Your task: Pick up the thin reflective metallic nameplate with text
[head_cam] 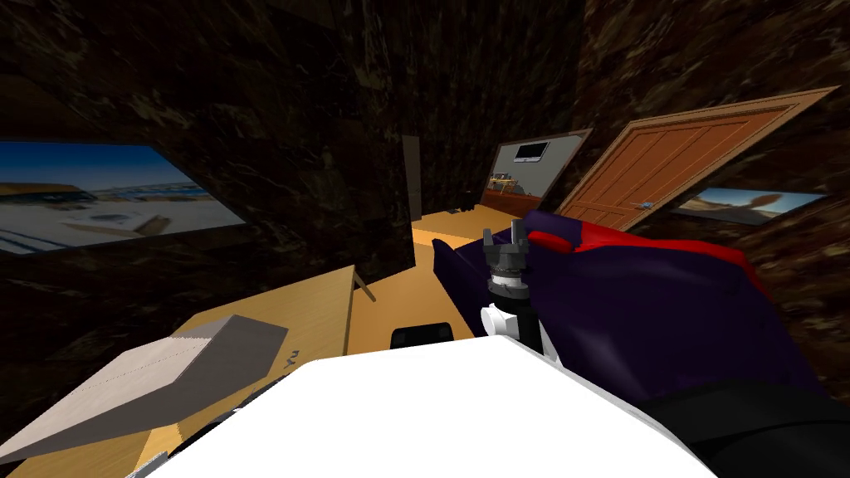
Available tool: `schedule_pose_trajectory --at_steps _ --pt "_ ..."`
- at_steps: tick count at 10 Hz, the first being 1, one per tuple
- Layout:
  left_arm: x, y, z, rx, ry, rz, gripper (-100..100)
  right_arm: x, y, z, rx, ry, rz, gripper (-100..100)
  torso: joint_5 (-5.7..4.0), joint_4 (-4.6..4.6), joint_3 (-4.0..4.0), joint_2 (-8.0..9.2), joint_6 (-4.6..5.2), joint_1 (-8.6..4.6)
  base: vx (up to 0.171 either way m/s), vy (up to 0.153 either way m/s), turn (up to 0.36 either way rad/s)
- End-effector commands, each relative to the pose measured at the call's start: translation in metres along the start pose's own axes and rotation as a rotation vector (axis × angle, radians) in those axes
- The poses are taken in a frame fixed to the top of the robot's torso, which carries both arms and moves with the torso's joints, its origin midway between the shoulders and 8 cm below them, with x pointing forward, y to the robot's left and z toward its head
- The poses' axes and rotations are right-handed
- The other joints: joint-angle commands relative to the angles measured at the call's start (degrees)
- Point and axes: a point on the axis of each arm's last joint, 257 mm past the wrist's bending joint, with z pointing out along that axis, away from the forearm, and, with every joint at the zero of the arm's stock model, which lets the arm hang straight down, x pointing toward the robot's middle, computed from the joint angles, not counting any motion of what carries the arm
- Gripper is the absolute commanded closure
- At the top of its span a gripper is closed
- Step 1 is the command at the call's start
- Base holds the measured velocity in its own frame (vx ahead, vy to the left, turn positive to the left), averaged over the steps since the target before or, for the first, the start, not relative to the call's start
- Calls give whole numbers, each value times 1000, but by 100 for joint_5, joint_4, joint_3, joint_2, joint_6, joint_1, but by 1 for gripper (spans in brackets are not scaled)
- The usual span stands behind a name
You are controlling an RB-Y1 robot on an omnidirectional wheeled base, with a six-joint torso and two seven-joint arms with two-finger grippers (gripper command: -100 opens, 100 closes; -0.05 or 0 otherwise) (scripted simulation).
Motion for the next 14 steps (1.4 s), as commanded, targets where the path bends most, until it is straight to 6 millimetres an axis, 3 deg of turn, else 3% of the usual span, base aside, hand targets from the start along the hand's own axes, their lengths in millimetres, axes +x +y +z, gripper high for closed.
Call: schedule_pose_trajectory --at_steps 1,14 --pt "-4 -8 0 32 -13 16 100 0 0 0 0 0 0 0 0 0 0 0 0 0 154 42 284" --pt "1 -31 -10 147 21 205 100 0 0 0 0 0 0 0 8 -2 -6 -9 11 8 93 0 168"
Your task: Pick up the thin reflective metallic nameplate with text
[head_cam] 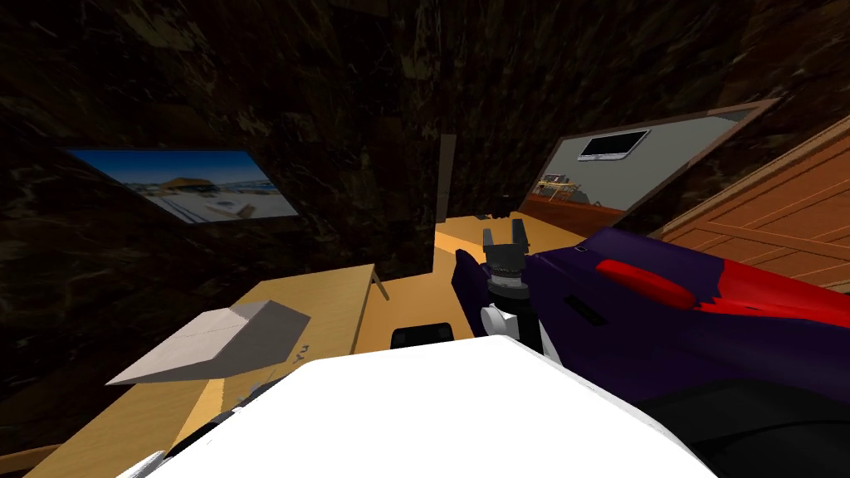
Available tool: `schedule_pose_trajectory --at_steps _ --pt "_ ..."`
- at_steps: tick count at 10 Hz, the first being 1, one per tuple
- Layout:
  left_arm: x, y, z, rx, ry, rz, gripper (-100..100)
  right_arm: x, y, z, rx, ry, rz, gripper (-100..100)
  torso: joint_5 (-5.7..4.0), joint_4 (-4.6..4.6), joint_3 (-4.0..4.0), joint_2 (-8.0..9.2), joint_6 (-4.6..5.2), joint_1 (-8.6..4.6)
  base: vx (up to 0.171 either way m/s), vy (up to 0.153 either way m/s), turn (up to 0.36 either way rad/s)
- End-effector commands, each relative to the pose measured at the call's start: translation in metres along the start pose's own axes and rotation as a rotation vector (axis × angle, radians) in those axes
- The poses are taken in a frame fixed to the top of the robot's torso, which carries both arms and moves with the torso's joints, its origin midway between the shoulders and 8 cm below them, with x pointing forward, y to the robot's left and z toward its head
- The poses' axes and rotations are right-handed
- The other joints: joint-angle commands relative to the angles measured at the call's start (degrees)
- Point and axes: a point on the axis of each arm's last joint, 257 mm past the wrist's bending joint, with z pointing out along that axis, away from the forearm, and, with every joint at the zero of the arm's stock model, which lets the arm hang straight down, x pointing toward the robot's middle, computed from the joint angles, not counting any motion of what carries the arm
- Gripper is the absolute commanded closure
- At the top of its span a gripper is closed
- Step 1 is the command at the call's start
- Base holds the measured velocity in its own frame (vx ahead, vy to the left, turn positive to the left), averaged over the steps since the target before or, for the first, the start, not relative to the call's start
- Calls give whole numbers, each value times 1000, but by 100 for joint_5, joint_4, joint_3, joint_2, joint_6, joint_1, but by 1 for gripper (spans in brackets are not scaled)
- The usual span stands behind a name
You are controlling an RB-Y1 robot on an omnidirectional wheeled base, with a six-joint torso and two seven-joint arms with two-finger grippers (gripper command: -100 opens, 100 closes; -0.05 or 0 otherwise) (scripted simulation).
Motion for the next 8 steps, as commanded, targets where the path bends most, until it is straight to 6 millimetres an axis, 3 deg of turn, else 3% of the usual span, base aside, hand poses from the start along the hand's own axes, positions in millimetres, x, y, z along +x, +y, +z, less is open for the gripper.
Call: schedule_pose_trajectory --at_steps 1,8 --pt "-4 -3 -3 19 -9 22 100 0 0 0 0 0 0 0 0 0 0 0 0 0 115 -18 254" --pt "2 -5 -9 47 23 102 100 0 0 0 0 0 0 0 0 -1 -3 -5 3 -3 81 -14 141"
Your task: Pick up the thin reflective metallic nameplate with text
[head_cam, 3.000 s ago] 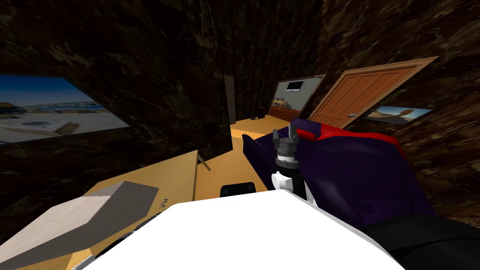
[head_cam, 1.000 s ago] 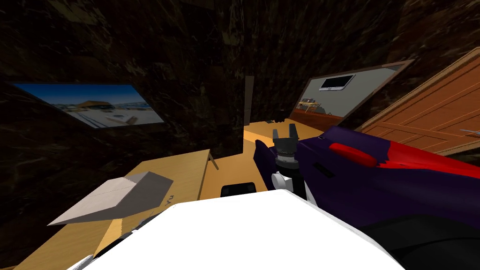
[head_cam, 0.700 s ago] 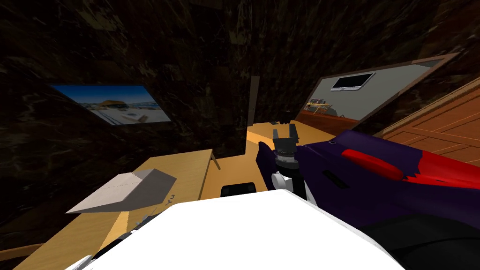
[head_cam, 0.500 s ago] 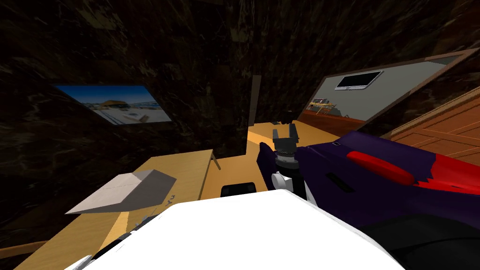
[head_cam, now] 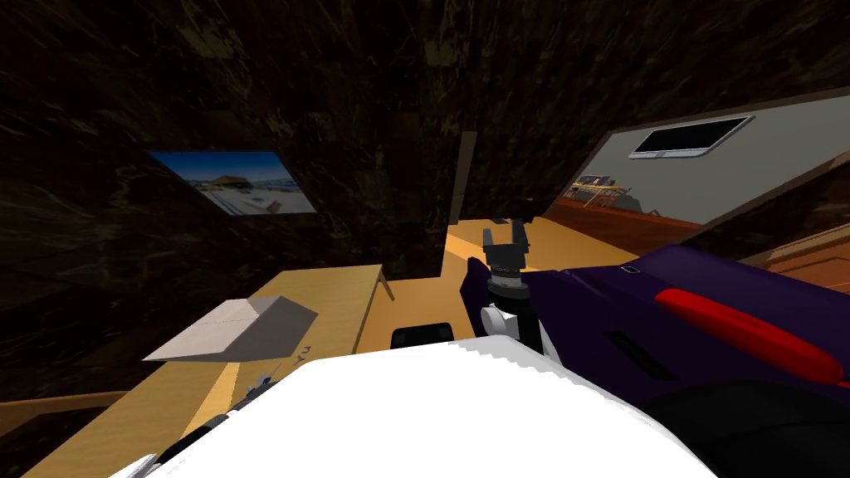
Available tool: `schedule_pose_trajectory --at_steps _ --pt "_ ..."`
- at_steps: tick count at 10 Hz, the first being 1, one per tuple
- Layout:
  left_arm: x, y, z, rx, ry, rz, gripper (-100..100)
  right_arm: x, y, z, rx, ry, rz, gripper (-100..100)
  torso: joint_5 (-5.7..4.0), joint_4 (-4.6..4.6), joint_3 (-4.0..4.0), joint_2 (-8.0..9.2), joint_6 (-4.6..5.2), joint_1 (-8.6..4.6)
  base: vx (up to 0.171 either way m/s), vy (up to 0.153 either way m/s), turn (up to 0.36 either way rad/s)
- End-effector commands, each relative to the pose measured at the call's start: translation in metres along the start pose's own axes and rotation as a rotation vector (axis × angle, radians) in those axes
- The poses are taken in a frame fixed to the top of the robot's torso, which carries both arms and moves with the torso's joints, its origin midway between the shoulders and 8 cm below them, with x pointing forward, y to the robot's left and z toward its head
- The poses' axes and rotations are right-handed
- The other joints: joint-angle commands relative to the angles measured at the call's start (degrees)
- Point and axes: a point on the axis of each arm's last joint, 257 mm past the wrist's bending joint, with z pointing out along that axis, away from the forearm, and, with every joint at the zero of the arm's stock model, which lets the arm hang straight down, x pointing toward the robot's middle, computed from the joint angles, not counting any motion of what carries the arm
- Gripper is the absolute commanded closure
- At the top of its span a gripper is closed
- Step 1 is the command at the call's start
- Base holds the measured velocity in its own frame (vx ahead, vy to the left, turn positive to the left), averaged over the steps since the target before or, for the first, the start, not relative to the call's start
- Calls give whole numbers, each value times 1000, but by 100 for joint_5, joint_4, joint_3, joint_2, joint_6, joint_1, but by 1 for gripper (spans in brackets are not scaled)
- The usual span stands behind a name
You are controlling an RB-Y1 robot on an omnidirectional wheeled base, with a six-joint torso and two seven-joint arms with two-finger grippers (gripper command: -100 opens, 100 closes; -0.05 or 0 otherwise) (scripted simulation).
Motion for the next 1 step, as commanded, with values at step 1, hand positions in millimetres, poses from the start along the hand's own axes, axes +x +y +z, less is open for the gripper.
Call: schedule_pose_trajectory --at_steps 1 --pt "0 0 0 0 0 0 0 0 0 0 0 0 0 0 0 0 0 0 0 0 7 -4 -4"
